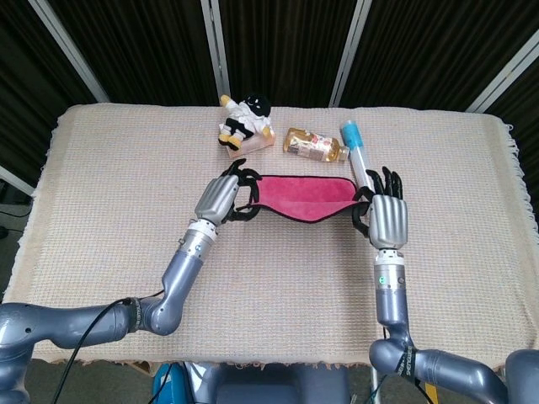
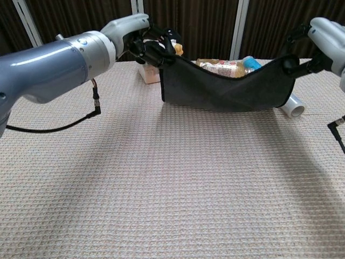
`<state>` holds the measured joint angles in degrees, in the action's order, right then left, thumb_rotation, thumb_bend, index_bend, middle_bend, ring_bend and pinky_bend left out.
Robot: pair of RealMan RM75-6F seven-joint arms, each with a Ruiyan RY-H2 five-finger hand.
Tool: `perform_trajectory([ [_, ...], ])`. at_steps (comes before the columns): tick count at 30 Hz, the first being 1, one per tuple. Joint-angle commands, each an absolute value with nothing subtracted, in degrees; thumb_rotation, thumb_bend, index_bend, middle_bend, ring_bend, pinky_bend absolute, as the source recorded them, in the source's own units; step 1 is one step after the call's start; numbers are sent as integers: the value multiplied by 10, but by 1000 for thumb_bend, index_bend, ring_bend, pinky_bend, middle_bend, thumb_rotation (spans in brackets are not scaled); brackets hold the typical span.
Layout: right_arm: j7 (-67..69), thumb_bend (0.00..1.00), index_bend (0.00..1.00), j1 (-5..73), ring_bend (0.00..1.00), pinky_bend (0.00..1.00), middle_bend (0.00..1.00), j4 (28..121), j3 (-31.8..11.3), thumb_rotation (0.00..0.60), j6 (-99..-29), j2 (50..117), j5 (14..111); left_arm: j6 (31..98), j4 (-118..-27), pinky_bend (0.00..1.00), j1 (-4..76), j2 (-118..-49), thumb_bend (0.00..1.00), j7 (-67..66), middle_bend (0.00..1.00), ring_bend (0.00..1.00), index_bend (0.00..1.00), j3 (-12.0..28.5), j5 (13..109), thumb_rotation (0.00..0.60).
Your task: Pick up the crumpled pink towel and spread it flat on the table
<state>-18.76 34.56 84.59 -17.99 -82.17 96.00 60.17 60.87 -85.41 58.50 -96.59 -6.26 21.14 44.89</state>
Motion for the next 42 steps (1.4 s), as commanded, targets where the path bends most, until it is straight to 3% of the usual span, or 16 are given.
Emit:
perform_trajectory([
  [1,-184,519,665,326,1,0,202,854,-156,600,-830,965,619,620,-879,149,569,-969,582,-70,279,54,718,192,460,600],
  [14,-159,518,665,264,1,0,202,862,-82,600,-844,981,672,636,-933,149,513,-971,582,-78,278,54,716,136,504,600],
  [18,-156,518,648,246,1,0,202,858,-64,600,-846,987,688,635,-948,148,493,-963,575,-76,258,51,672,118,518,600],
  [21,-160,518,460,236,0,0,167,854,-51,600,-840,989,694,623,-954,130,483,-952,485,-80,183,23,545,103,525,600],
  [25,-175,519,144,224,0,0,42,853,-34,600,-826,988,697,586,-967,73,475,-926,356,-86,118,0,423,82,519,600],
  [28,-176,513,19,216,0,0,1,855,-26,600,-817,984,697,571,-973,45,469,-911,297,-85,89,0,344,71,518,600],
  [36,-180,440,0,182,0,0,0,881,0,600,-813,956,705,520,-1014,17,449,-840,134,-71,46,0,170,41,526,600],
  [42,-145,433,0,157,0,0,0,903,11,600,-826,926,732,512,-1057,17,414,-785,139,-13,53,0,167,31,565,600],
])
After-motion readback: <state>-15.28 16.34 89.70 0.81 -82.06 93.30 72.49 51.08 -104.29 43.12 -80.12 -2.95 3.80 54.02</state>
